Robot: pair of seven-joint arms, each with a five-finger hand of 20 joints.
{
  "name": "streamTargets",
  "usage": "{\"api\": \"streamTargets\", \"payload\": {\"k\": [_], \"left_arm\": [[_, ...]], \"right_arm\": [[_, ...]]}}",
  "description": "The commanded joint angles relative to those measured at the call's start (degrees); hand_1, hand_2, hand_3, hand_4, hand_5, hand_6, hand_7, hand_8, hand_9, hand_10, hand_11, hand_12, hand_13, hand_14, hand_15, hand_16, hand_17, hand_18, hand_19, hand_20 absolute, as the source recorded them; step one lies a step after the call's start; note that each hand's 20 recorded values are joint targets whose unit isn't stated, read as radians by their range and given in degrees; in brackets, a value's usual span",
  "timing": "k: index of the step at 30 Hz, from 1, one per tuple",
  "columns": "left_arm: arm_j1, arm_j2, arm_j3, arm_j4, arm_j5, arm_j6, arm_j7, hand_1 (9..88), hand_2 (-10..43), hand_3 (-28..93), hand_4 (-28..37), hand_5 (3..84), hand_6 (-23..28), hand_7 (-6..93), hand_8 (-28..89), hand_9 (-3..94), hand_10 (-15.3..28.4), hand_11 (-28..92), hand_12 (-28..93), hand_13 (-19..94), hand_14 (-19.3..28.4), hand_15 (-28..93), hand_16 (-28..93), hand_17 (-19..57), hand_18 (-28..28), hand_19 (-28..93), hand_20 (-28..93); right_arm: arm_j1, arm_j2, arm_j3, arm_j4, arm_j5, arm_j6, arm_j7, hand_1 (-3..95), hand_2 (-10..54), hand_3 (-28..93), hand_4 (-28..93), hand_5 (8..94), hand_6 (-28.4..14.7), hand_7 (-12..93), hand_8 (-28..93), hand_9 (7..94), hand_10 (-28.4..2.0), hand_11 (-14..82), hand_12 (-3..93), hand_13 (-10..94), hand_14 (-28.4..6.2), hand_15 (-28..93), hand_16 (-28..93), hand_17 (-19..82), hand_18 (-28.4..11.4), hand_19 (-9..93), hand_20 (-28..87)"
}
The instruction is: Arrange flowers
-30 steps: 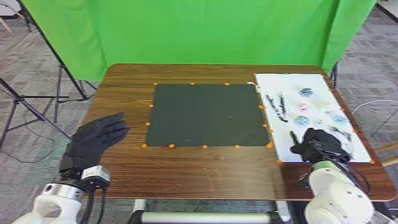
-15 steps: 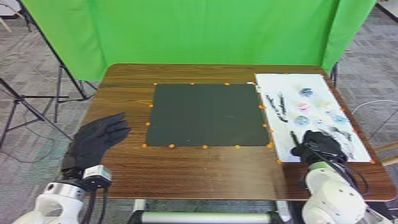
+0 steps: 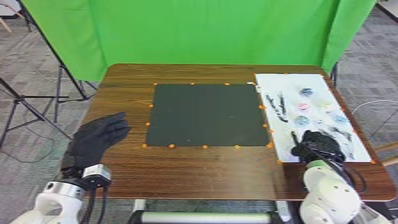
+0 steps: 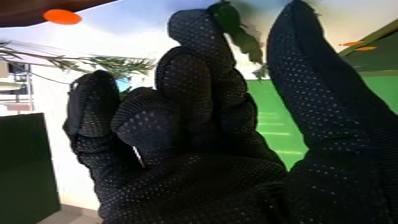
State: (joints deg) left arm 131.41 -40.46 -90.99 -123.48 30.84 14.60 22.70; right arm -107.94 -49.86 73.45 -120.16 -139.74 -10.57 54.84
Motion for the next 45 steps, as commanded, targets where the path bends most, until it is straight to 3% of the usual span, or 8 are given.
{"api": "streamTargets", "payload": {"k": [1, 2, 15, 16, 23, 37, 45], "left_arm": [[0.9, -0.04, -0.28, -0.36, 0.2, -0.43, 0.21, 26.9, 3.7, 81, -17.5, 45.6, 12.7, 18.8, -10, 39.6, 21.9, 34, 11, 25, 28.4, 62, -13, -8.9, 22.6, 58, 11], [0.6, -0.45, -0.35, -0.19, 0.56, -0.93, -0.49, 26.9, 3.7, 81, -17.5, 45.6, 12.7, 18.8, -10, 39.6, 21.9, 34, 11, 25, 28.4, 62, -13, -8.9, 22.6, 58, 11], [0.7, -0.24, -0.41, -0.28, 0.36, -0.81, -0.37, 27.1, 3.7, 81, -17.6, 45.6, 12.7, 18.7, -10, 39.5, 22.0, 33, 10, 25, 28.4, 62, -13, -8.9, 22.7, 58, 11], [0.5, -0.5, -0.59, -0.17, 0.61, -1.13, -0.81, 27.1, 3.7, 81, -17.6, 45.6, 12.7, 18.8, -10, 39.5, 22.0, 33, 10, 25, 28.4, 62, -13, -8.9, 22.7, 58, 11], [1.2, -0.38, -0.9, -0.24, 0.37, -0.89, -0.66, 27.1, 3.8, 81, -17.4, 45.6, 12.7, 18.8, -10, 39.5, 22.0, 33, 11, 25, 28.4, 62, -13, -8.9, 22.7, 58, 11], [3.0, 1.95, -1.51, -0.58, -1.3, 0.65, 3.25, 27.1, 3.8, 81, -17.4, 45.6, 12.8, 18.7, -10, 39.7, 22.0, 34, 11, 25, 28.4, 62, -13, -8.9, 22.7, 58, 11], [2.8, 2.34, -1.31, -0.48, -1.43, 0.65, 3.28, 27.1, 3.8, 81, -17.5, 45.6, 12.8, 18.7, -10, 39.6, 22.0, 34, 11, 25, 28.4, 62, -13, -8.9, 22.7, 58, 11]], "right_arm": [[-1.9, -0.5, 0.2, 2.3, 0.5, -3.0, 1.2, 36.8, -4.2, 76, -26, 65.2, -8.3, 47, 9, 65.9, -19.6, 69.9, 30.3, 68, -14.1, 86, 26, 40, -26.1, 93, 26], [-2.2, -0.6, 0.5, 2.1, 1.1, -3.8, 1.6, 37.5, -4.4, 76, -27, 65.5, -8.2, 47, 10, 66.1, -19.5, 69.6, 30.2, 68, -14.0, 85, 26, 40, -26.1, 93, 26], [-1.0, -1.7, -0.7, 3.1, 2.8, -4.9, -0.3, 46.7, -2.0, 72, -28, 73.0, -5.3, 44, 15, 71.7, -17.3, 66.3, 29.8, 71, -12.4, 83, 27, 43, -25.3, 93, 27], [-1.1, -1.7, -0.7, 3.2, 2.8, -4.4, -0.6, 47.8, -1.3, 72, -28, 73.9, -5.0, 43, 15, 72.2, -17.1, 65.8, 29.9, 72, -12.2, 83, 27, 43, -25.0, 93, 27], [-1.8, -1.1, -0.4, 3.6, 2.2, -0.4, -1.9, 49.7, -1.3, 73, -28, 77.6, -3.5, 39, 18, 75.9, -15.4, 62.9, 29.1, 75, -11.2, 81, 27, 45, -24.5, 93, 29], [0.0, 2.9, 0.5, 1.3, -1.1, 11.4, -3.8, 50.2, -2.8, 77, -28, 81.4, -4.3, 34, 22, 79.9, -14.0, 61.1, 29.1, 78, -9.8, 79, 27, 48, -24.2, 93, 34], [2.4, 4.7, 0.6, -0.8, -2.4, 13.3, -3.1, 49.9, -3.2, 78, -28, 82.1, -4.4, 34, 23, 80.4, -13.9, 61.1, 29.3, 79, -9.7, 80, 28, 48, -24.2, 93, 35]]}}
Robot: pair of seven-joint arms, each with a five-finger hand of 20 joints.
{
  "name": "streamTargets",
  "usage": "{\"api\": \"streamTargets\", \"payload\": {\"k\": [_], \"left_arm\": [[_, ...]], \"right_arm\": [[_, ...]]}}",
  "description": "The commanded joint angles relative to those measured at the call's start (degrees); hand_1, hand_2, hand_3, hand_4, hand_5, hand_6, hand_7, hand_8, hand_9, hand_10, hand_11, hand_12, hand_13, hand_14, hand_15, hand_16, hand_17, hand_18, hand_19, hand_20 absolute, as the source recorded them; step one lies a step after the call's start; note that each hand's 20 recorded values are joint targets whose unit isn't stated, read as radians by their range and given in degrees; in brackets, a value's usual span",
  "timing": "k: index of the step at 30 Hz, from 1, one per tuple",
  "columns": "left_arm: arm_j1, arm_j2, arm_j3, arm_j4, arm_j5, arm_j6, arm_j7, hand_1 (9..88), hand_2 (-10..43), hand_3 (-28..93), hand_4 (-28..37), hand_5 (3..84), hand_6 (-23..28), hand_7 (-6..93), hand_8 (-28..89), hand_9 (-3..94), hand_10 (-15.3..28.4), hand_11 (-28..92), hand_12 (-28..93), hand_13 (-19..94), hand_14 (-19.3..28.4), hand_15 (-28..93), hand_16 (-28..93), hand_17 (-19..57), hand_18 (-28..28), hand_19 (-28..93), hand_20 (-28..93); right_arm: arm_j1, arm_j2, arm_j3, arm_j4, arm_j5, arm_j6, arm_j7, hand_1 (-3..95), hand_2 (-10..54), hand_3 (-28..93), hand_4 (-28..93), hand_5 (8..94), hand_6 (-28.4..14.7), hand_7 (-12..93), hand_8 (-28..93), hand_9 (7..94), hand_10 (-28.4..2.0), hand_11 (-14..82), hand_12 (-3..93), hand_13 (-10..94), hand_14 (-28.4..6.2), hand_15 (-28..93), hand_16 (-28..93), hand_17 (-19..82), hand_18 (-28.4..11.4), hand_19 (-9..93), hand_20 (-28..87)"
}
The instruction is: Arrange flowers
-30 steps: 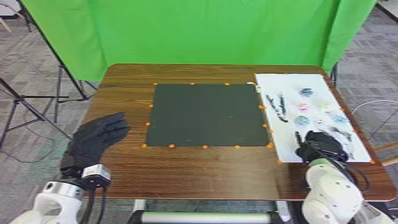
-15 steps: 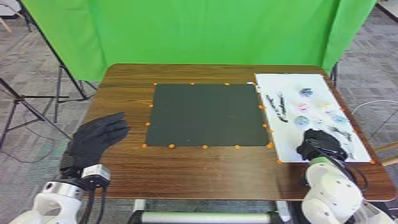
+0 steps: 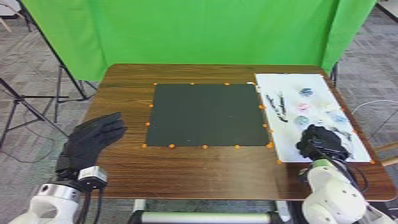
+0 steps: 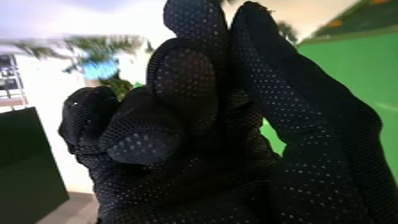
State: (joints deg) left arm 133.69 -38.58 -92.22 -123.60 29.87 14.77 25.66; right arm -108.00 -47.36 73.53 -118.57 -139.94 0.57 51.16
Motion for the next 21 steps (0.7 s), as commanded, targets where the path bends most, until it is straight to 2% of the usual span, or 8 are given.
{"api": "streamTargets", "payload": {"k": [1, 3, 6, 8, 9, 11, 16, 21], "left_arm": [[0.5, 0.4, -0.07, -0.38, -0.39, 0.48, 0.33, 27.1, 3.8, 81, -17.5, 45.6, 12.8, 18.7, -10, 39.6, 22.0, 34, 11, 25, 28.4, 62, -13, -8.9, 22.7, 58, 11], [0.7, 0.49, -0.06, -0.45, -0.56, 0.6, 0.57, 27.1, 3.8, 81, -17.5, 45.7, 12.8, 18.7, -10, 39.6, 22.1, 34, 11, 25, 28.4, 62, -13, -8.9, 22.7, 58, 11], [0.4, -0.06, -0.3, -0.32, -0.15, 0.15, -0.3, 27.1, 3.8, 81, -17.5, 45.6, 12.7, 18.7, -10, 39.6, 22.1, 33, 11, 25, 28.4, 62, -13, -8.9, 22.7, 58, 11], [0.5, 0.04, -0.29, -0.37, -0.26, 0.36, -0.09, 27.1, 3.8, 81, -17.5, 45.6, 12.7, 18.8, -10, 39.6, 22.0, 33, 11, 26, 28.4, 62, -13, -8.9, 22.7, 58, 11], [0.7, 0.12, -0.34, -0.41, -0.36, 0.42, 0.08, 27.1, 3.8, 81, -17.5, 45.6, 12.7, 18.8, -10, 39.6, 22.0, 33, 11, 26, 28.4, 62, -13, -8.9, 22.7, 58, 11], [0.7, 0.18, -0.37, -0.39, -0.36, 0.36, 0.09, 27.1, 3.8, 82, -17.5, 45.6, 12.7, 18.8, -10, 39.6, 22.0, 33, 11, 25, 28.4, 62, -13, -8.9, 22.6, 58, 11], [0.7, 0.24, -0.35, -0.44, -0.35, 0.4, 0.14, 27.1, 3.8, 81, -17.5, 45.6, 12.7, 18.9, -10, 39.5, 22.0, 33, 11, 25, 28.4, 62, -13, -8.9, 22.7, 58, 11], [0.4, 0.0, -0.44, -0.26, -0.14, -0.03, -0.23, 27.1, 3.8, 81, -17.4, 45.6, 12.6, 19.0, -10, 39.6, 22.0, 33, 11, 25, 28.4, 62, -13, -8.9, 22.7, 58, 11]], "right_arm": [[2.8, 2.2, 0.3, -2.3, -2.8, 2.1, 1.3, 49.9, -3.2, 78, -28, 82.1, -4.4, 34, 23, 80.4, -13.9, 61.1, 29.4, 79, -9.7, 80, 28, 48, -24.2, 93, 36], [3.3, 2.3, -0.6, -1.5, -4.5, 3.0, 2.3, 49.6, -3.3, 78, -28, 82.1, -4.4, 34, 23, 80.3, -13.8, 61.1, 29.5, 79, -9.7, 80, 28, 48, -24.1, 93, 36], [3.8, 1.5, -0.7, -1.6, -4.9, -4.3, 4.4, 42.8, -2.2, 77, -25, 79.6, -4.4, 34, 18, 78.2, -14.1, 59.7, 29.3, 77, -9.5, 78, 28, 48, -24.0, 93, 32], [4.3, 0.5, -0.3, -1.6, -2.9, -8.7, 4.9, 33.6, 0.2, 77, -23, 77.9, -6.2, 34, -5, 75.1, -16.7, 57.6, 28.0, 74, -11.2, 77, 27, 46, -24.3, 93, 28], [4.4, 0.1, -0.3, -1.5, -2.2, -11.0, 5.3, 31.9, 0.3, 75, -22, 76.9, -7.5, 30, -7, 73.9, -18.4, 54.5, 26.5, 72, -12.0, 77, 26, 46, -24.5, 93, 27], [4.6, -0.4, -0.5, -1.3, -1.0, -13.3, 5.8, 29.7, 0.8, 73, -21, 75.0, -9.7, 24, -7, 72.2, -20.6, 48.4, 24.1, 70, -13.0, 76, 25, 46, -24.5, 93, 23], [5.0, -1.0, -1.4, -0.9, -0.4, -17.5, 6.6, 28.5, 0.8, 71, -21, 73.8, -11.8, 16, -8, 72.3, -22.0, 38.4, 21.3, 69, -14.3, 76, 24, 46, -24.1, 93, 19], [5.8, -1.1, -3.0, 0.0, -1.7, -17.2, 6.5, 28.4, 0.3, 70, -21, 73.9, -12.4, 13, -8, 73.0, -22.5, 33.4, 20.4, 69, -14.6, 75, 24, 47, -23.8, 93, 17]]}}
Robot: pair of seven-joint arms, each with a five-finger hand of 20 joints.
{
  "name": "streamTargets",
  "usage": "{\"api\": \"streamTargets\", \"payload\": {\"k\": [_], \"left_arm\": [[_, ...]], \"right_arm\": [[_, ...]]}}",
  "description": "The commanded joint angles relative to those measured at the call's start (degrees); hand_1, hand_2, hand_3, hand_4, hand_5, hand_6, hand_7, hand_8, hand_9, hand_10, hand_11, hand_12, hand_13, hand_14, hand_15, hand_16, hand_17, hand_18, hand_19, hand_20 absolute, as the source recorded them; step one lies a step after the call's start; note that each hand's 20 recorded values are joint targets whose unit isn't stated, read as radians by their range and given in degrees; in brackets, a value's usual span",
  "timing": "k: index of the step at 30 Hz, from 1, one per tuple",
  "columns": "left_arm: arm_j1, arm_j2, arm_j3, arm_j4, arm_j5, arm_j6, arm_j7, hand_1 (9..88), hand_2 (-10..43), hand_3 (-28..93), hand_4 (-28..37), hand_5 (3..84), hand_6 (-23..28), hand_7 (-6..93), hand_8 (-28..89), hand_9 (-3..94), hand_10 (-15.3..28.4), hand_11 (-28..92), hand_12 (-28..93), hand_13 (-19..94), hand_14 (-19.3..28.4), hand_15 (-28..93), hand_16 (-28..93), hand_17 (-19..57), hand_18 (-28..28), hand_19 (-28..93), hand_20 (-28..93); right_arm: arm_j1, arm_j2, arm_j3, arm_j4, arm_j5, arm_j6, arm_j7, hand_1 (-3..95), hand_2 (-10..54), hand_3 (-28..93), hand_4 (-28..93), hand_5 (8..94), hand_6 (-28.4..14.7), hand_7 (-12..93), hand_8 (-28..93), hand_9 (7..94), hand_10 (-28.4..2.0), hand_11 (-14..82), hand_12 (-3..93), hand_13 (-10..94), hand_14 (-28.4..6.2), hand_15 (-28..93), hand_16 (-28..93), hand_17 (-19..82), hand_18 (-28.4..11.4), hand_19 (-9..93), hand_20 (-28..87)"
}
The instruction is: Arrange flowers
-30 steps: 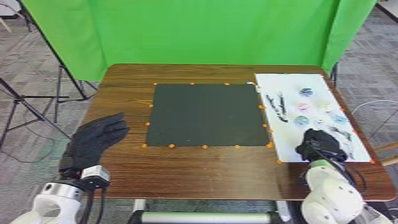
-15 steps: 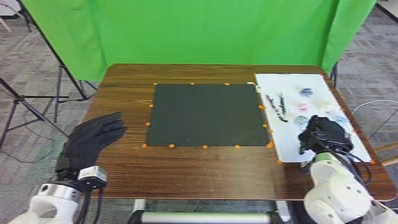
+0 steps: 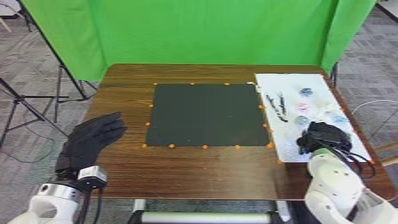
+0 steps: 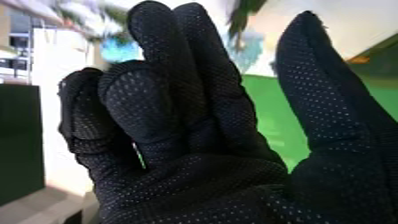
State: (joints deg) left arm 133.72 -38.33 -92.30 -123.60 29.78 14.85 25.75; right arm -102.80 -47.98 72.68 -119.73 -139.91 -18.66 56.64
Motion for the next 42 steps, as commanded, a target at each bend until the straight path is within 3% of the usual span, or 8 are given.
{"api": "streamTargets", "payload": {"k": [1, 7, 14, 17, 22, 27, 32, 42], "left_arm": [[0.7, -0.2, -0.45, -0.32, -0.06, -0.17, -0.3, 27.1, 3.8, 81, -17.3, 45.6, 12.7, 19.0, -10, 39.5, 22.1, 33, 11, 25, 28.4, 62, -13, -8.9, 22.7, 58, 11], [0.4, -0.67, -0.68, -0.21, 0.41, -0.72, -0.91, 27.1, 3.9, 81, -17.2, 45.6, 12.6, 19.0, -10, 39.6, 22.0, 34, 11, 25, 28.4, 62, -13, -8.9, 22.6, 58, 11], [1.1, -0.12, -0.92, -0.18, 0.38, -0.95, 0.1, 27.1, 3.8, 82, -17.0, 45.6, 12.7, 19.0, -10, 39.7, 22.1, 33, 11, 25, 28.4, 62, -13, -8.9, 22.6, 58, 11], [0.8, -0.67, -1.26, -0.16, 0.74, -1.26, -0.79, 27.1, 3.8, 82, -17.0, 45.6, 12.7, 18.9, -10, 39.7, 22.0, 33, 11, 25, 28.4, 62, -13, -8.9, 22.6, 58, 11], [0.7, -0.39, -1.13, -0.19, 0.6, -1.16, -0.65, 27.1, 3.8, 82, -16.9, 45.6, 12.7, 18.9, -10, 39.6, 22.0, 33, 11, 26, 28.4, 62, -13, -8.9, 22.6, 58, 11], [0.5, -0.58, -1.3, -0.24, 0.77, -1.23, -1.09, 27.2, 3.9, 82, -16.7, 45.6, 12.6, 19.0, -10, 39.6, 21.9, 33, 11, 26, 28.4, 62, -13, -8.9, 22.6, 58, 11], [1.0, -1.03, -1.85, -0.42, 1.0, -1.31, -1.67, 27.3, 3.9, 82, -16.7, 45.6, 12.6, 19.0, -10, 39.6, 22.0, 33, 11, 26, 28.4, 62, -13, -8.9, 22.6, 58, 11], [1.3, -1.07, -2.05, -0.55, 0.94, -1.11, -1.7, 27.3, 3.9, 82, -16.6, 45.6, 12.7, 18.9, -10, 39.7, 22.1, 33, 11, 26, 28.4, 62, -13, -8.9, 22.6, 58, 11]], "right_arm": [[0.8, -0.5, -2.5, 1.2, -1.5, 1.8, 1.0, 28.4, 0.2, 70, -21, 74.2, -12.5, 13, -8, 73.4, -22.5, 33.0, 20.3, 69, -14.5, 75, 24, 47, -23.7, 93, 16], [1.6, -0.8, -3.8, 1.4, -1.8, -1.1, 1.2, 28.8, -0.3, 70, -21, 75.3, -12.2, 13, -8, 74.7, -22.4, 32.4, 20.6, 70, -14.5, 75, 24, 48, -23.4, 93, 15], [1.2, -0.6, -5.3, 1.2, -0.9, -4.2, 1.5, 31.6, -2.5, 72, -21, 76.6, -11.2, 16, -7, 74.9, -21.9, 34.2, 21.7, 70, -14.3, 76, 24, 48, -23.4, 93, 16], [0.9, -0.2, -6.0, 1.6, -1.3, -4.6, 1.1, 33.2, -3.7, 72, -21, 76.8, -10.8, 17, -7, 75.1, -21.6, 35.4, 22.1, 70, -14.2, 76, 24, 48, -23.4, 93, 17], [1.4, 0.0, -7.0, 2.8, -1.8, -6.9, -0.2, 39.3, -6.6, 74, -22, 78.3, -9.0, 21, -6, 75.6, -20.3, 39.0, 23.2, 71, -13.2, 77, 25, 49, -23.3, 93, 20], [0.7, 0.4, -7.2, 3.9, -2.2, -8.2, -1.1, 46.8, -9.3, 72, -26, 78.6, -8.3, 21, 13, 75.8, -18.8, 42.5, 24.2, 71, -12.3, 77, 26, 49, -23.3, 93, 23], [-0.3, 0.3, -6.6, 4.8, -3.1, -9.3, -2.0, 55.7, -9.0, 70, -28, 80.9, -6.7, 22, 16, 79.0, -14.5, 37.0, 33.9, 73, -11.0, 77, 26, 49, -22.7, 93, 26], [-1.7, -0.3, -4.0, 4.9, -0.5, -3.9, -3.7, 57.5, -7.1, 71, -28, 82.1, -4.2, 23, 23, 81.9, -13.2, 37.2, 36.6, 76, -9.6, 78, 28, 51, -21.8, 93, 33]]}}
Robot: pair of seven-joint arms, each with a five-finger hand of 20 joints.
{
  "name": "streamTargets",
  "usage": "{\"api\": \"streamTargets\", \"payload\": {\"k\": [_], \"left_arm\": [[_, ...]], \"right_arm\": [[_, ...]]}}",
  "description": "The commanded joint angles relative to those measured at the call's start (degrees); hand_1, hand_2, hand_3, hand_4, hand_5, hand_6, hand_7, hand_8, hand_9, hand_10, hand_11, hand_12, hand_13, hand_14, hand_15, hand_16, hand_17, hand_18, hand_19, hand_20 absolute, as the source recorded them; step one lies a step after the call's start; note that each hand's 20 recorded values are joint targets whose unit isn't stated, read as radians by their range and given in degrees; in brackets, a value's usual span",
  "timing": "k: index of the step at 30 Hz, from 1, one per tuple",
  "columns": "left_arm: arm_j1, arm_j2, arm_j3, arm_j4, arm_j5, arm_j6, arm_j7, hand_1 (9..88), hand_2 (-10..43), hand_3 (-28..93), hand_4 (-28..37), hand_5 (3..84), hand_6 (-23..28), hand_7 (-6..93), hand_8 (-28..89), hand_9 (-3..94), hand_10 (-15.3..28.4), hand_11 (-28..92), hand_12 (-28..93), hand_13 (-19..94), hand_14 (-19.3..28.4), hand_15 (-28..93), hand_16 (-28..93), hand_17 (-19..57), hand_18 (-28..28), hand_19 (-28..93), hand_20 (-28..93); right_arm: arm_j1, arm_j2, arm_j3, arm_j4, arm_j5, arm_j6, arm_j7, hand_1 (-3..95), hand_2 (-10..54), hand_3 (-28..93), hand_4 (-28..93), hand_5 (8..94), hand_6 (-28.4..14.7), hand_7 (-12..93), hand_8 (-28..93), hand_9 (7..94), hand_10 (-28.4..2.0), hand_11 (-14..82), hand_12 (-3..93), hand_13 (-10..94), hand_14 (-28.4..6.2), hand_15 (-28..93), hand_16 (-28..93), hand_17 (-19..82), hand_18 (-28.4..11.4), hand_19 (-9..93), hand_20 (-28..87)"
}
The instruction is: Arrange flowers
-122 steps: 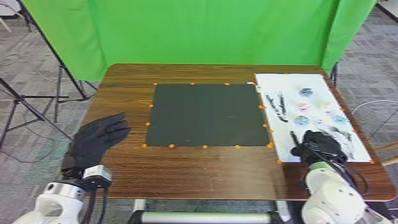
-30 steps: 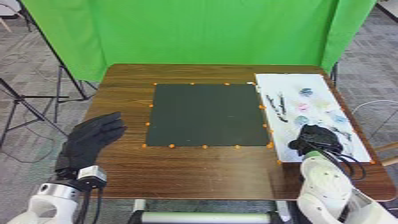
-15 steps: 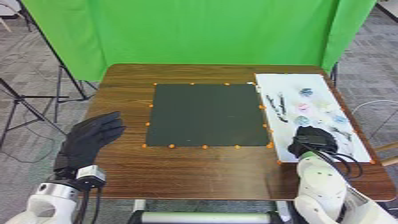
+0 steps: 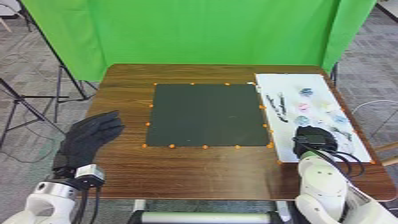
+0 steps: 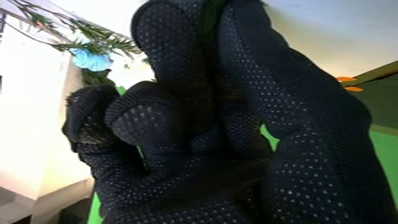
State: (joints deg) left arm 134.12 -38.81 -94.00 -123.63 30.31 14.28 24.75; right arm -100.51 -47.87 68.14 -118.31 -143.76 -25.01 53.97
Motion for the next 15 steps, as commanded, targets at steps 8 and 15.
{"api": "streamTargets", "payload": {"k": [8, 15], "left_arm": [[1.2, -0.62, -0.65, -0.71, 0.26, -0.19, -0.71, 27.3, 4.0, 82, -16.6, 45.6, 12.7, 18.9, -10, 39.7, 22.1, 34, 11, 26, 28.4, 62, -13, -8.9, 22.6, 58, 11], [2.1, -0.4, -1.4, -0.97, 0.18, 0.12, -0.6, 27.3, 4.0, 82, -16.7, 45.6, 12.7, 18.9, -10, 39.6, 22.0, 34, 11, 26, 28.4, 62, -13, -8.9, 22.7, 58, 11]], "right_arm": [[-3.1, 0.9, 1.4, 1.7, 1.7, 8.4, -0.9, 56.1, -7.0, 75, -28, 81.9, -3.6, 25, 25, 81.7, -13.4, 40.9, 37.3, 77, -8.9, 79, 28, 52, -21.3, 93, 37], [-1.8, 2.6, 3.0, -0.9, 1.2, 11.9, -0.9, 55.7, -7.1, 76, -28, 82.4, -3.9, 25, 26, 81.8, -13.4, 42.5, 37.4, 77, -8.6, 80, 29, 53, -21.4, 93, 39]]}}
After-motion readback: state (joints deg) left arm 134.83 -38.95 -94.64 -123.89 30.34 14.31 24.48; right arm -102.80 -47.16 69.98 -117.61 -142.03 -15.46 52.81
